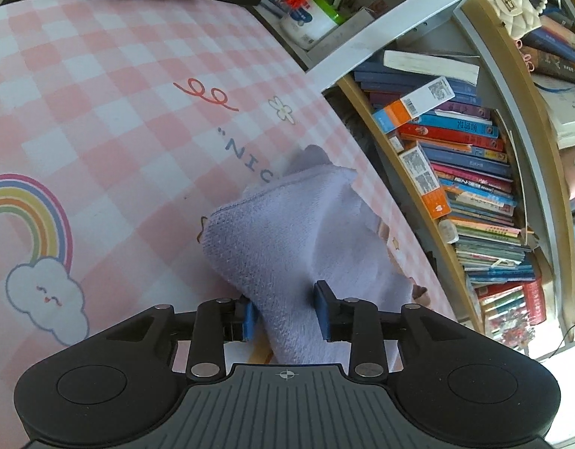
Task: Fold clothes
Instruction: 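Lift both hem corners with both grippers toward the collar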
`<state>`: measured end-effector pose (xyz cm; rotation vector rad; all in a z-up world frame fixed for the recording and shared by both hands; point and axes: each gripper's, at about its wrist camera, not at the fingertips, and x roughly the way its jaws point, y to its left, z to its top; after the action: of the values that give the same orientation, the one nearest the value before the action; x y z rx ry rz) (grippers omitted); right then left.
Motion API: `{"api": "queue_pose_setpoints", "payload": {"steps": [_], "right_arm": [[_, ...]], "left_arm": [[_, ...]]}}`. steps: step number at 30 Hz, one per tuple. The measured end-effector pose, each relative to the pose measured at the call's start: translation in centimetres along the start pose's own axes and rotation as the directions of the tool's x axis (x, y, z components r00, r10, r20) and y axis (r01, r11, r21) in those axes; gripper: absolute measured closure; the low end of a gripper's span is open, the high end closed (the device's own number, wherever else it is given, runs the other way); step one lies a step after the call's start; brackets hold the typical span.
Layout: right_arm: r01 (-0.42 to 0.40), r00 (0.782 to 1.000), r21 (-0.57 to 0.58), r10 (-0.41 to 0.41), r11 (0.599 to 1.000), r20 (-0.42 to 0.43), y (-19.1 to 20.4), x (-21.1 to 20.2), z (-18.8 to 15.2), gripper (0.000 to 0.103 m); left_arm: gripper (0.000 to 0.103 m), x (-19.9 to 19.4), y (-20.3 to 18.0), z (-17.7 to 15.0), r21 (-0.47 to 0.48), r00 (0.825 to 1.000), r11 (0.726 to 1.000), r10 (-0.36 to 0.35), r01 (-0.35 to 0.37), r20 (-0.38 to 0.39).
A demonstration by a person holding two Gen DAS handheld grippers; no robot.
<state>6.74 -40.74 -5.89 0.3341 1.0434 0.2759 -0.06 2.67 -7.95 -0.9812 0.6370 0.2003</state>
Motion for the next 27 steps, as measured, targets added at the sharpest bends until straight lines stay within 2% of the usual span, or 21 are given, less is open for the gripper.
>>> {"api": "queue_pose_setpoints", "payload": {"steps": [11,12,14,19,21,23,25,26,27], "right_arm": [[0.046,0.999,-0.09,-0.045,0.995,0.019,1.3,0.0,-0.7,0.078],[0.051,0.999,-0.096,-0.049,0.994,0.02,1.4,0.1,-0.8,0.078],[0.06,0.998,-0.107,-0.058,0.992,0.021,1.6,0.1,-0.8,0.078],[0.092,0.996,-0.124,-0.089,0.988,0.024,2.4,0.3,-0.9,0.078],[0.103,0.995,-0.128,-0.101,0.986,0.026,2.6,0.3,-0.9,0.078],[0.11,0.994,-0.124,-0.107,0.986,0.027,2.7,0.4,-0.9,0.078],[0.116,0.993,-0.12,-0.113,0.986,0.029,2.8,0.4,-0.9,0.078],[0.121,0.993,-0.12,-0.118,0.985,0.029,2.9,0.4,-0.9,0.078],[0.126,0.992,-0.121,-0.123,0.985,0.029,3.0,0.4,-0.9,0.078]], "left_arm": [[0.069,1.1,0.7,1.0,-0.082,0.998,0.995,-0.062,0.059,-0.026],[0.073,1.2,0.8,1.0,-0.087,0.997,0.994,-0.068,0.066,-0.025],[0.073,1.4,0.9,1.1,-0.097,0.997,0.992,-0.08,0.078,-0.022],[0.083,1.6,1.0,1.5,-0.097,0.996,0.993,-0.073,0.069,-0.041],[0.09,1.2,0.5,1.6,-0.052,0.996,0.996,-0.08,0.078,-0.035],[0.091,0.2,-1.1,1.6,0.056,0.993,0.992,-0.117,0.117,-0.012],[0.09,-0.6,-2.7,1.6,0.161,0.984,0.971,-0.177,0.177,-0.012],[0.089,-0.7,-2.9,1.7,0.192,0.98,0.961,-0.199,0.199,-0.022],[0.088,-0.6,-2.6,1.9,0.183,0.978,0.961,-0.206,0.208,-0.032]]}}
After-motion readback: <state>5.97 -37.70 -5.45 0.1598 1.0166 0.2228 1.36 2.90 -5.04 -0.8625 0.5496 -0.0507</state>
